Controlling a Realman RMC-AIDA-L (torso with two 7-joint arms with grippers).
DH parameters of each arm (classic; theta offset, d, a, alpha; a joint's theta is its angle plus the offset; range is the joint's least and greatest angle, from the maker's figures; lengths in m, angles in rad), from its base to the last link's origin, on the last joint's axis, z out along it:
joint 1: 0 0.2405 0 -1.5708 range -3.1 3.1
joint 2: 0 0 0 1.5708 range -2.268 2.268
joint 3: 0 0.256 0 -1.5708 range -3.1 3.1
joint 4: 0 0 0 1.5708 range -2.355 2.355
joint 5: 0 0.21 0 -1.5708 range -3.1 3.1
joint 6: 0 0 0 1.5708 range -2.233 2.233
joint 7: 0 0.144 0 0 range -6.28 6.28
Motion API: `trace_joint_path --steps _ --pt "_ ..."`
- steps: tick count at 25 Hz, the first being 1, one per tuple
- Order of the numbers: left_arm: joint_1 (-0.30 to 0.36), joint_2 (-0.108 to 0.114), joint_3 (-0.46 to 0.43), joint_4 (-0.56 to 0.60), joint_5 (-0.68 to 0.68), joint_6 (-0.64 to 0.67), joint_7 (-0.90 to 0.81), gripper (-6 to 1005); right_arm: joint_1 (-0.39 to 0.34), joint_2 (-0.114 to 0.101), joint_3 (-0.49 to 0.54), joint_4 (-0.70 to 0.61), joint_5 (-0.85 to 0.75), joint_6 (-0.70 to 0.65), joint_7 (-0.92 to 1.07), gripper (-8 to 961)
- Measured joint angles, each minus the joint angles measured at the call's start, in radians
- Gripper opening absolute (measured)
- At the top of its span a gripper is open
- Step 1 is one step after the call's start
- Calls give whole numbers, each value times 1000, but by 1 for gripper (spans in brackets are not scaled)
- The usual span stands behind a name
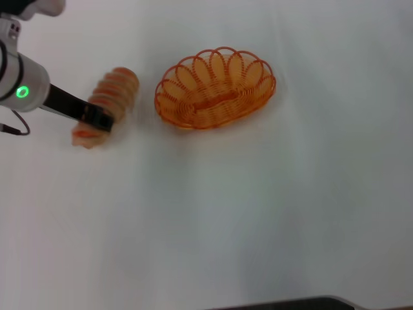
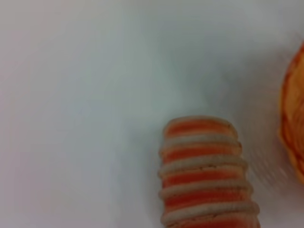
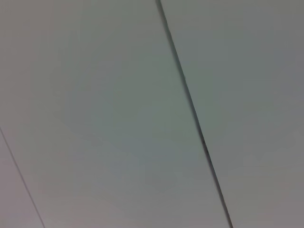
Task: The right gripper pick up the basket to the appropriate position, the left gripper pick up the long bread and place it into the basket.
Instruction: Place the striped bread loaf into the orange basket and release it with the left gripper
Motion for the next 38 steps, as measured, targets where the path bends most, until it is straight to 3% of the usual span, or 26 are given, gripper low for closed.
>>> trace_joint_path --steps 5,12,23,31,38 --pt "-13 4 -58 10 59 -12 30 521 2 0 0 0 1 0 -2 839" --pt "-15 -3 -101 71 44 -9 148 455 3 -2 6 0 1 -5 -1 838" --pt "-74 -3 -108 146 -192 87 506 396 -1 -9 3 0 1 -8 -1 838" --pt "-134 -5 -90 93 -291 118 695 327 -12 -12 2 0 -4 -25 -6 839" --pt "-145 -8 4 9 -292 29 730 252 -19 -6 3 4 -6 -45 -7 839"
